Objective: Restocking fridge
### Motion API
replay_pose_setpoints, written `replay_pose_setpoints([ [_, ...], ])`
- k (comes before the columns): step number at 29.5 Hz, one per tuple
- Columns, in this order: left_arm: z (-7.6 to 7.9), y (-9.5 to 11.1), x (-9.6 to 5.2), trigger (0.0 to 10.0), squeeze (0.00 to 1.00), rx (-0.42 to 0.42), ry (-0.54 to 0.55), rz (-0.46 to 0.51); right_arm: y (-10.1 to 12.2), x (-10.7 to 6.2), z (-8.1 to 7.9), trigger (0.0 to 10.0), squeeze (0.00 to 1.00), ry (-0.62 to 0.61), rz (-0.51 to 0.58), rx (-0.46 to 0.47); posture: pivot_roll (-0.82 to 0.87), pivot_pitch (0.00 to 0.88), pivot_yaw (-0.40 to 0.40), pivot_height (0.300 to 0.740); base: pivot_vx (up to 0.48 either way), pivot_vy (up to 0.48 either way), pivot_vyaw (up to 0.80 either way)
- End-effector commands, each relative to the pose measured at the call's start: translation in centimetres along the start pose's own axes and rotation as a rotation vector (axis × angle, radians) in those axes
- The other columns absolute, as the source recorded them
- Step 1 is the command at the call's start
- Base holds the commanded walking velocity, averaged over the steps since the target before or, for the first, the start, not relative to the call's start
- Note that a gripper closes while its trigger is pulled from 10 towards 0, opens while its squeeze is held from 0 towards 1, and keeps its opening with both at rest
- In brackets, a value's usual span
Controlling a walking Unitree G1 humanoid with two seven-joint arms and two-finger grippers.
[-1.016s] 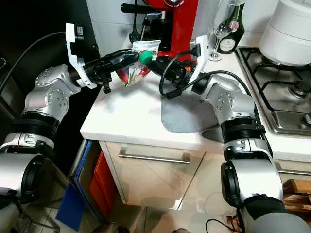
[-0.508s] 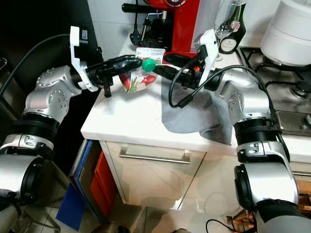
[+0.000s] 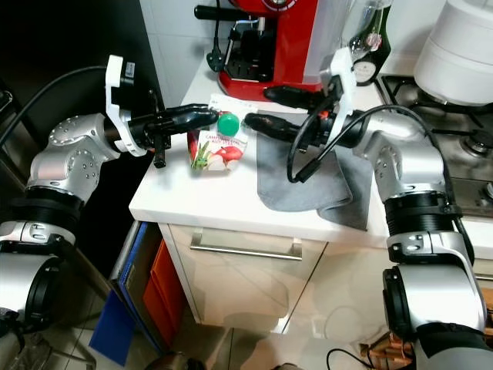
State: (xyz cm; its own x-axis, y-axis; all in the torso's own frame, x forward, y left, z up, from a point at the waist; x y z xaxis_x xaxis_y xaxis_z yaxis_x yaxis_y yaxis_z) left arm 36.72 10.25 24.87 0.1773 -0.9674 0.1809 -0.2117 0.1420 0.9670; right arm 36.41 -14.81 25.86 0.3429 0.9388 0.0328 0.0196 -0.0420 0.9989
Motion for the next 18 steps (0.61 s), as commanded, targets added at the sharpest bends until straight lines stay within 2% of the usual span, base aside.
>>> replay_pose_setpoints([
  [1,0.0,0.5,0.0,10.0,0.0,0.028,-0.019,-0.023,-0.1,-0.3,-0.5,10.0,1.0,0.043,-0.011,0.02,-0.15,0.0,0.032,0.74,0.0,0.0,0.0],
  [6,-0.3,0.8,0.0,10.0,0.0,0.035,-0.018,-0.03,-0.2,-0.4,-1.4,10.0,1.0,0.084,-0.045,0.018,-0.15,0.0,0.034,0.74,0.0,0.0,0.0],
  [7,-0.4,0.8,0.1,10.0,0.0,0.036,-0.016,-0.03,-0.4,-0.5,-1.6,10.0,0.85,0.089,-0.056,0.016,-0.15,0.0,0.034,0.74,0.0,0.0,0.0],
  [9,-0.5,0.9,0.1,10.0,0.0,0.037,-0.014,-0.03,-0.4,-0.5,-1.7,10.0,0.85,0.092,-0.061,0.018,-0.15,0.0,0.034,0.74,0.0,0.0,0.0],
  [10,-0.5,0.9,0.1,10.0,0.0,0.037,-0.013,-0.03,-0.5,-0.4,-1.7,10.0,0.54,0.087,-0.06,0.025,-0.16,0.0,0.037,0.74,0.0,0.0,0.0],
  [16,-0.4,0.8,0.4,10.0,0.0,0.032,-0.025,-0.025,0.2,0.4,-0.8,10.0,0.5,0.008,0.015,0.041,-0.16,0.0,0.042,0.74,0.0,0.0,0.0],
  [17,-0.2,0.8,0.6,10.0,0.0,0.027,-0.034,-0.02,1.1,1.4,-1.2,10.0,0.48,0.023,0.054,0.03,-0.16,0.0,0.045,0.74,0.0,0.0,0.0],
  [18,-0.2,0.8,0.6,10.0,0.0,0.027,-0.034,-0.02,1.1,1.4,-1.2,10.0,0.48,0.023,0.054,0.03,-0.16,0.0,0.045,0.74,0.0,0.0,0.0],
])
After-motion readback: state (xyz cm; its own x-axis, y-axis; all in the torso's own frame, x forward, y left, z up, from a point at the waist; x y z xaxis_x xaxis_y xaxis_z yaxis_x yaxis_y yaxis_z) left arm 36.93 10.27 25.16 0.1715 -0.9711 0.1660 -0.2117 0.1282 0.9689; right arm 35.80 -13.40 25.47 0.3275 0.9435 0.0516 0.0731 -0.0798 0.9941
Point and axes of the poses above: a point about 5 cm out from each wrist's last joint towards the gripper, its own x axis pointing out of the wrist towards the gripper, its own y axis along the axis of the wrist's last joint, z = x × y, the point moved 3 cm from there along x, pointing out of the wrist towards the gripper, and after that the axes turned 4 degrees about x, right-handed, at the moved point
